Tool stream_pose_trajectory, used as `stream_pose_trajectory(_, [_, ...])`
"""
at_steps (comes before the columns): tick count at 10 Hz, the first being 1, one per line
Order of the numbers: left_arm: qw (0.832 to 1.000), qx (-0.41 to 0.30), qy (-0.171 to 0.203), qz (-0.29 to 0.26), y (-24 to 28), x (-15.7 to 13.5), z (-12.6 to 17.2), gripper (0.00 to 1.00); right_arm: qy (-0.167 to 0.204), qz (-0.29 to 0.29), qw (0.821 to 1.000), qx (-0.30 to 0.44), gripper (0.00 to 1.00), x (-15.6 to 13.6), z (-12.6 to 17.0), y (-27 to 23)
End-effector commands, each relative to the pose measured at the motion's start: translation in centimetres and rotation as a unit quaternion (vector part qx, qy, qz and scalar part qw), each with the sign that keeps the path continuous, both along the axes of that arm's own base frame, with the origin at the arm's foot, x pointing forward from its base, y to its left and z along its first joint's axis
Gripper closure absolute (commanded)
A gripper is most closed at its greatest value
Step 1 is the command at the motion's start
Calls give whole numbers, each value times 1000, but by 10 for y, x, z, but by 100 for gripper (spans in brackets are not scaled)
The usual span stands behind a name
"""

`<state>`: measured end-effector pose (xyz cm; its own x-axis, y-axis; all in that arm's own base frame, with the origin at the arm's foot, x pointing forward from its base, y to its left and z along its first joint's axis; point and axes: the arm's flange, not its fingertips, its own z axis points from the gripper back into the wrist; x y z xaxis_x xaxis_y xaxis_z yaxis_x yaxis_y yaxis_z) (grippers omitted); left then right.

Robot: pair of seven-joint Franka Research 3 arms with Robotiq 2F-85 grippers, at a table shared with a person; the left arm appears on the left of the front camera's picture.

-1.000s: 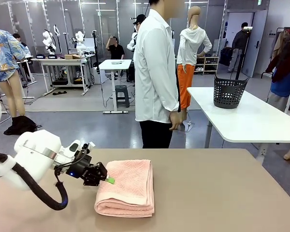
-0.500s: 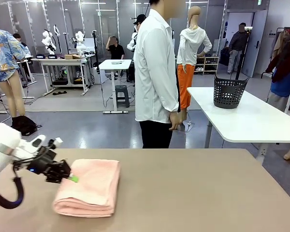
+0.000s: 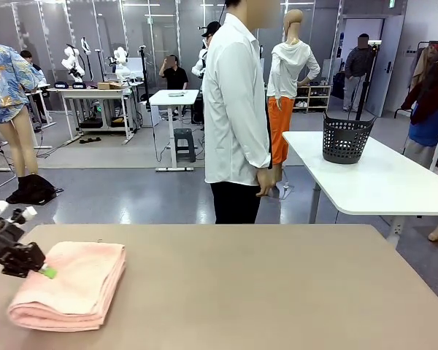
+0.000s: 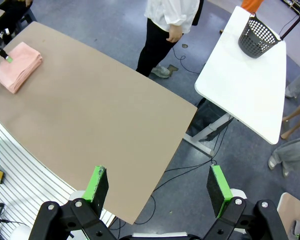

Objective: Fold the towel.
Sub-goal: Pick up the 100 cm Hotel Towel and place it on the left side of the table.

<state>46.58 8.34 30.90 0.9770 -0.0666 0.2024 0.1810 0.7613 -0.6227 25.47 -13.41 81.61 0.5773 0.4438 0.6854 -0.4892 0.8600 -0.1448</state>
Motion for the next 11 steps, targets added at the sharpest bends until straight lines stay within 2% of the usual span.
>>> stream_pose_trajectory(1, [1000,15,17,-10,29,0,20,100,2,-4,1000,1,0,-1,-1,1])
stream_pose_trajectory(5, [998,51,37,22,59,6,23,100,2,-4,1000,1,0,-1,-1,1])
stream_pose_trajectory(8, [998,50,32,24,56,6,21,100,2,-4,1000,1,0,-1,-1,1])
stream_pose_trajectory(9, [998,52,31,24,54,3,23,55,2,-4,1000,1,0,-1,-1,1])
stream_pose_trajectory(10, [998,55,29,27,53,-1,27,43,2,-4,1000,1,0,-1,-1,1])
stream_pose_trajectory(11, [998,58,25,30,52,-4,31,12,2,-4,1000,1,0,-1,-1,1])
